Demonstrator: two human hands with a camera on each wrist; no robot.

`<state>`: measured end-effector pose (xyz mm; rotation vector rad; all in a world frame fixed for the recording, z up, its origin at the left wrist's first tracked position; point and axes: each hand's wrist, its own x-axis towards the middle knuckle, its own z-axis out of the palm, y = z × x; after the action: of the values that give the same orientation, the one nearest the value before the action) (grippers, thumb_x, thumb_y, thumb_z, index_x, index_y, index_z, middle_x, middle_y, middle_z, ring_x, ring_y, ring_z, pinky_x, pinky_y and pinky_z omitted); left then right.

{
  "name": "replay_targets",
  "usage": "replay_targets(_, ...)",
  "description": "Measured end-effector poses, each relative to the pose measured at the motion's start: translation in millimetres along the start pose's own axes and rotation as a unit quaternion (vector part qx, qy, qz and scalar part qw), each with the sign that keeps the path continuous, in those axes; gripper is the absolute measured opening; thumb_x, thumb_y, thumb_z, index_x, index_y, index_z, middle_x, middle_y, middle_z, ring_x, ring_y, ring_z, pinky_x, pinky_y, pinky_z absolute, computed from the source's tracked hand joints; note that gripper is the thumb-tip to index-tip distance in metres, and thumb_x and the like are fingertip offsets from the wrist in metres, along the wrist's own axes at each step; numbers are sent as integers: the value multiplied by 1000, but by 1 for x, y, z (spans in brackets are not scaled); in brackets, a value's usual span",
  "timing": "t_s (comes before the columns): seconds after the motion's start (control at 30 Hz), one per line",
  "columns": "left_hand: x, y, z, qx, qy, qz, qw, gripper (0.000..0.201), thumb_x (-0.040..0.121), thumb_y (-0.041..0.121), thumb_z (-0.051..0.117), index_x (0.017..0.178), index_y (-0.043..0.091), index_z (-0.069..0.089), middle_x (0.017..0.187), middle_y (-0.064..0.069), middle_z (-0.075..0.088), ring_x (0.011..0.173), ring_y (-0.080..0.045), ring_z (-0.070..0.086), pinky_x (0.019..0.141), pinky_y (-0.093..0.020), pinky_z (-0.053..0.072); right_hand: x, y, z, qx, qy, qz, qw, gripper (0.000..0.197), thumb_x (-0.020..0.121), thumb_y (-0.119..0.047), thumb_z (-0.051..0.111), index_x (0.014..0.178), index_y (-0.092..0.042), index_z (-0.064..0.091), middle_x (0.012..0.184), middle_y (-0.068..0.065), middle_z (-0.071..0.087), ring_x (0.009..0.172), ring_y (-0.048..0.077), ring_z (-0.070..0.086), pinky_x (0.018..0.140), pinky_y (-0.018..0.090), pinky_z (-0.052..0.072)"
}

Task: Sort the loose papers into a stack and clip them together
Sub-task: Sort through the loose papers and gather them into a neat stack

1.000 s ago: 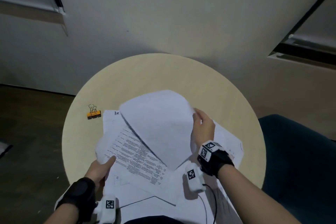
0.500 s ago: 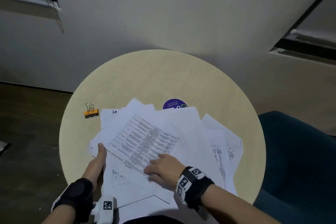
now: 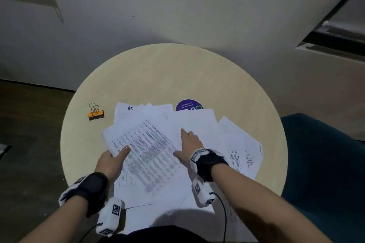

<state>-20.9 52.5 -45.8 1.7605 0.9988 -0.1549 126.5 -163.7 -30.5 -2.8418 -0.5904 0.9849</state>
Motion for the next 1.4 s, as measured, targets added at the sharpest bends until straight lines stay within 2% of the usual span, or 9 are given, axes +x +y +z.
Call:
replay_targets(0.27, 6, -1, 0, 2, -27, -16, 999, 50, 82, 51, 66, 60, 11, 48, 45, -5, 44, 43, -17, 41, 54, -25, 33, -1, -13, -2, 47, -8, 44, 998, 61, 78, -42, 69, 121, -10, 40, 114, 8, 47, 102, 28, 51, 80, 36, 44)
replay_targets(0.4, 3, 2, 0, -12, -19, -8, 1000, 56, 83, 46, 66, 104, -5, 65, 78, -26, 67, 72, -35, 65, 70, -33, 51, 1, -12, -4, 112, -84, 57, 989, 30, 83, -29, 68, 82, -11, 44, 78, 2, 40, 64, 19, 42, 53, 27, 33)
replay_targets(0.63, 6, -3, -1, 21, -11, -26, 999, 53, 81, 52, 66, 56, 10, 46, 46, -14, 44, 43, -17, 40, 56, -28, 32, -8, -5, 2, 111, -6, 81, 990, 75, 74, -33, 76, 132, -15, 31, 124, 10, 44, 110, 31, 51, 87, 41, 50)
replay_targets(0.73, 1, 0, 1, 7, -12, -16, 1000, 52, 86, 43, 67, 69, -6, 62, 60, -28, 61, 43, -18, 42, 51, -27, 33, -12, -1, 9, 157, -72, 62, 983, 54, 80, -32, 71, 118, -15, 37, 110, 9, 55, 84, 25, 53, 71, 34, 47)
replay_targets(0.83, 2, -4, 3, -31, -18, -26, 999, 40, 85, 46, 66, 73, 9, 57, 54, -8, 55, 48, -22, 45, 53, -27, 35, -15, 6, 10, 150, -16, 71, 986, 32, 86, -32, 66, 81, -15, 40, 82, 2, 43, 67, 20, 43, 58, 30, 35)
replay_targets(1.0, 1, -9, 5, -45, -14, 12, 999, 26, 88, 39, 64, 97, 15, 64, 85, -1, 68, 76, -26, 61, 65, -31, 44, -18, 19, 6, 230, 77, 112, 964, 31, 92, -24, 59, 72, -14, 38, 77, 2, 43, 80, 23, 44, 60, 27, 32)
replay_targets(1.13, 1, -10, 4, -33, -25, 6, 999, 33, 87, 44, 63, 79, 13, 56, 64, -2, 57, 62, -23, 51, 62, -31, 41, -27, 9, 11, 204, 17, 39, 978, 27, 90, -33, 61, 100, -12, 49, 103, 6, 52, 98, 23, 50, 75, 28, 41)
replay_targets(1.23, 0, -10, 3, -40, -22, 0, 999, 22, 88, 35, 66, 86, 13, 61, 61, -3, 57, 58, -21, 49, 56, -29, 40, -33, 5, 23, 219, -22, 13, 975, 78, 83, -53, 62, 144, -13, 35, 144, 5, 40, 133, 25, 41, 106, 35, 37)
replay_targets(1.4, -1, -9, 1, -24, -21, 0, 1000, 13, 92, 12, 61, 84, 3, 55, 61, -13, 54, 52, -21, 44, 51, -27, 35, -32, 31, 20, 297, 142, 75, 941, 70, 90, -37, 59, 149, -12, 29, 152, 8, 29, 138, 23, 34, 112, 32, 29)
